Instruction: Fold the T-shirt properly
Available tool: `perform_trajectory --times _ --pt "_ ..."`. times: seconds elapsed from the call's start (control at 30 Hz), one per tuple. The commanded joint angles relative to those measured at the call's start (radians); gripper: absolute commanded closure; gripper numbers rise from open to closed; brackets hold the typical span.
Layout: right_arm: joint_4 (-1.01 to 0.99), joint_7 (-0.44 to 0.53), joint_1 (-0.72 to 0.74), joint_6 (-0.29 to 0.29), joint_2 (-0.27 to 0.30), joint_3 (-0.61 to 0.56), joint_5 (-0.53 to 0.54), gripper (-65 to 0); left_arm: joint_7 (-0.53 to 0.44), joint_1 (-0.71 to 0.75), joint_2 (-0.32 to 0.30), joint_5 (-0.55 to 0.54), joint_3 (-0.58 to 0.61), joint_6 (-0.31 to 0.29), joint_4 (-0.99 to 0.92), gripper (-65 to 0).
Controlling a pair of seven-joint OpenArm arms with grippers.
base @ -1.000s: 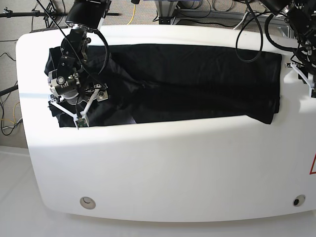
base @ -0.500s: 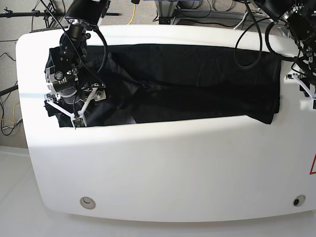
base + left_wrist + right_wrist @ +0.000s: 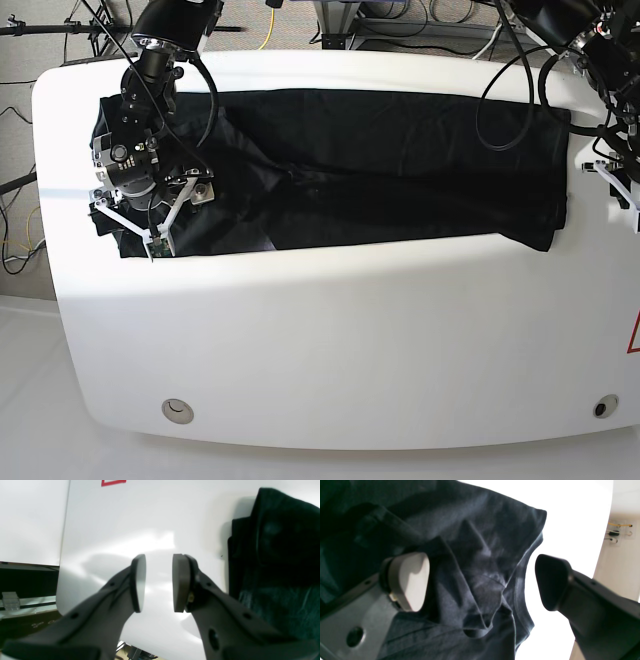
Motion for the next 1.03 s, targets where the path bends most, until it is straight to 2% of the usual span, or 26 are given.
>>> perform_trajectory --times 0.0,1.0 --pt "0.021 0.014 0.013 -0.002 0.003 0.0 -0.005 -65.0 -0.016 -0.013 -0.014 -0.006 0.023 0.006 0.018 -16.2" --pt "0.021 0.014 0.011 -0.001 0.006 0.0 0.0 -65.0 -0.016 0.02 -0.014 -0.004 0.035 0.006 0.018 -16.2"
